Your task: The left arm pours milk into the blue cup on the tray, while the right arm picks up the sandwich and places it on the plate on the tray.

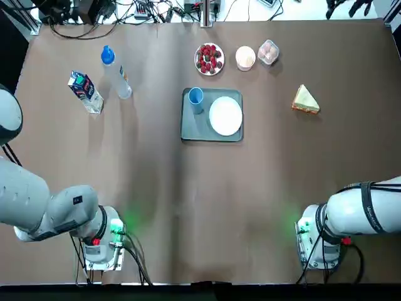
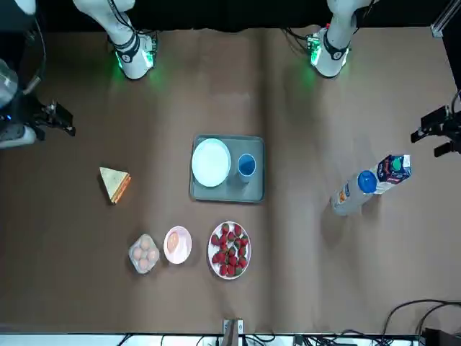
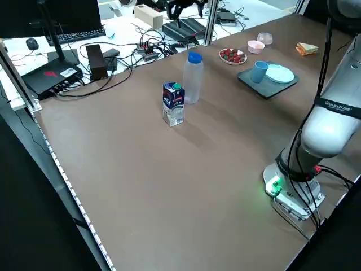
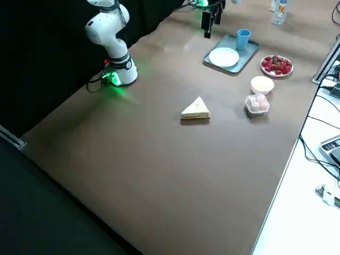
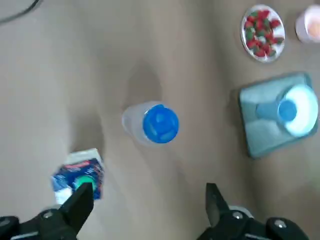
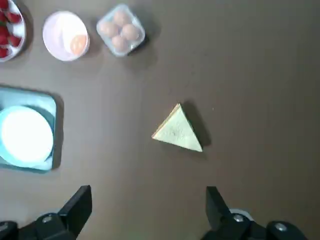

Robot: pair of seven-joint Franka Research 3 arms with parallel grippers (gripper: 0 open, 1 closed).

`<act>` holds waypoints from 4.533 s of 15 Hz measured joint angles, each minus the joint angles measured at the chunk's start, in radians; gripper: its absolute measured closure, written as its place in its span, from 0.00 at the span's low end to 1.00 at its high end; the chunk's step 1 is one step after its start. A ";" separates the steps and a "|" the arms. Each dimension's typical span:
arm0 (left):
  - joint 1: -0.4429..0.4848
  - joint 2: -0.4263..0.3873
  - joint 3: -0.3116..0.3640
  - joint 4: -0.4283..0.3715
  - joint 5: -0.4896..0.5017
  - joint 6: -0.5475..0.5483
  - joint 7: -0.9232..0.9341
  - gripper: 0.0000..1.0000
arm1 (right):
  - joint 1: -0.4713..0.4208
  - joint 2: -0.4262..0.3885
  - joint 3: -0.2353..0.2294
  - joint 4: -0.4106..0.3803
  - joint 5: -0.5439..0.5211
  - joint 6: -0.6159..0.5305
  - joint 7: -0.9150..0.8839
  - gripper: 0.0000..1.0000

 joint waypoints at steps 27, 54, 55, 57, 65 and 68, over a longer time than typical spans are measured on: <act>0.408 0.529 -0.001 0.118 -0.198 0.005 1.606 0.01 | -0.245 0.613 -0.009 -0.012 0.192 0.112 -0.629 0.07; 0.396 0.727 -0.007 0.119 -0.357 -0.021 1.750 0.00 | 0.021 0.622 0.062 0.154 0.377 -0.129 -0.368 0.78; 0.397 0.732 -0.007 0.119 -0.383 -0.027 1.763 0.00 | 0.068 0.622 0.063 0.153 0.404 -0.120 -0.326 0.78; 0.401 0.737 -0.007 0.119 -0.405 -0.035 1.787 0.00 | 0.137 0.623 0.062 0.137 0.473 -0.065 -0.245 0.78; 0.409 0.787 -0.005 0.116 -0.419 -0.084 1.819 0.00 | 0.360 0.664 0.061 0.058 0.579 0.109 -0.086 0.78; 0.411 0.787 -0.004 0.115 -0.419 -0.137 1.834 0.00 | 0.384 0.692 0.061 0.036 0.627 0.190 -0.086 0.78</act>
